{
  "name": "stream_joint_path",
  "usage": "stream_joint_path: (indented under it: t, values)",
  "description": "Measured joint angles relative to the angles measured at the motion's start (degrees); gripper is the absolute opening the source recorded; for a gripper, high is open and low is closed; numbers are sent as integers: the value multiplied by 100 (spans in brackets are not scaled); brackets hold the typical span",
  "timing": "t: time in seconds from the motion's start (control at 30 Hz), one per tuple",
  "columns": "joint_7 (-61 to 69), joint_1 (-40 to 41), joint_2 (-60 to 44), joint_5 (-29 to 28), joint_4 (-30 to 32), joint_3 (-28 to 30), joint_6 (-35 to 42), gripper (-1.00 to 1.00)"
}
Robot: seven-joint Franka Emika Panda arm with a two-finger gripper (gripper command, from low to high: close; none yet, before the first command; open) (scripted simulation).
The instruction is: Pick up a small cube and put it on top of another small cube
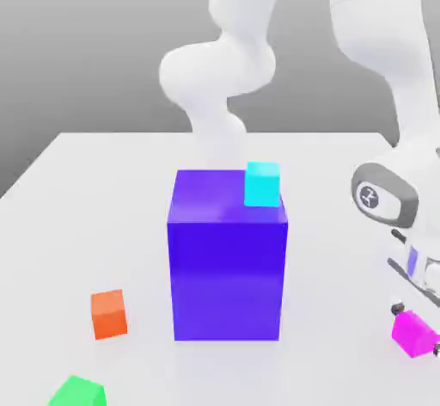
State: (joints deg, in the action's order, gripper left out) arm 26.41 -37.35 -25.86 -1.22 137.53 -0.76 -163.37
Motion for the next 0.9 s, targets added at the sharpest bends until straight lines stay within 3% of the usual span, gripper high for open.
stream_joint_path:
  t: [0.13, 0.3, 0.9]
  values:
    - [2, -2, 18, -2, 4, 1, 22, -100]
    - [91, 71, 896, 53, 172, -9, 735, -100]
    - [4123, 3573, 940, 825, -764, 1552, 1811, -100]
